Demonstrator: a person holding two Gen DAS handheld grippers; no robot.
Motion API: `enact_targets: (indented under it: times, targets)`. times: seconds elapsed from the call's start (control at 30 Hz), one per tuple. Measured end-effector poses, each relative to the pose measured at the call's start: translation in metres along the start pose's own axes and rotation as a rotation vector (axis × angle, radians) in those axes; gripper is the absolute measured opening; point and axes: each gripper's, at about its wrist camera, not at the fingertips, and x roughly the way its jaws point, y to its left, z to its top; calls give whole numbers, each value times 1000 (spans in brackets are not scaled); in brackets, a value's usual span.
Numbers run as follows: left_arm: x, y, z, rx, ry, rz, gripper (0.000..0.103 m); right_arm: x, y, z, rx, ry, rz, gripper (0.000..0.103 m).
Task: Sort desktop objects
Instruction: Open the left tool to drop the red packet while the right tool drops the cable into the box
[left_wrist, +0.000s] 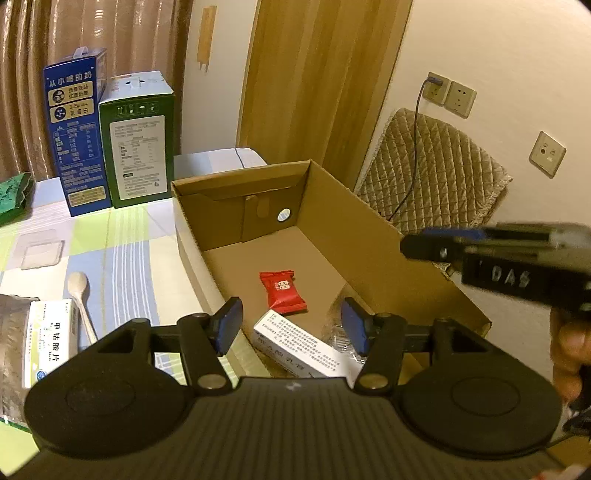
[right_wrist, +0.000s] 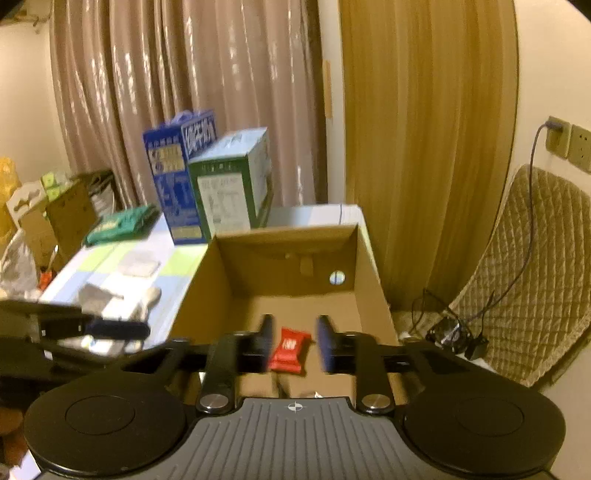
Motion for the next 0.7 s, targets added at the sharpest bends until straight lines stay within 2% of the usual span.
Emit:
enact_targets:
  times: [0.1, 0.2, 0.3, 0.37, 0.43, 0.6, 0.7]
  targets:
    - [-3, 2, -1, -3, -6, 11, 62, -5, -2, 2, 24, -15, -2, 39]
    - [-7, 3, -3, -3, -15, 28, 75, -7, -2, -2, 21, -10, -11, 40]
    - [-12, 3, -5, 2, -20, 36, 80, -10, -3, -6, 31, -4, -14, 41]
    - [-15, 2, -5, 9, -22, 48, 85, -13, -5, -9, 46, -1, -18, 43]
    - [-18, 1, -6, 16, -29, 66, 95, -16, -7, -12, 63, -1, -20, 51]
    - [-25, -3, -9, 50, -23, 117, 102, -26, -5, -18, 63, 3, -24, 60]
    - [-29, -4, -13, 59, -19, 136, 101, -33, -4, -21, 64, 0, -30, 65]
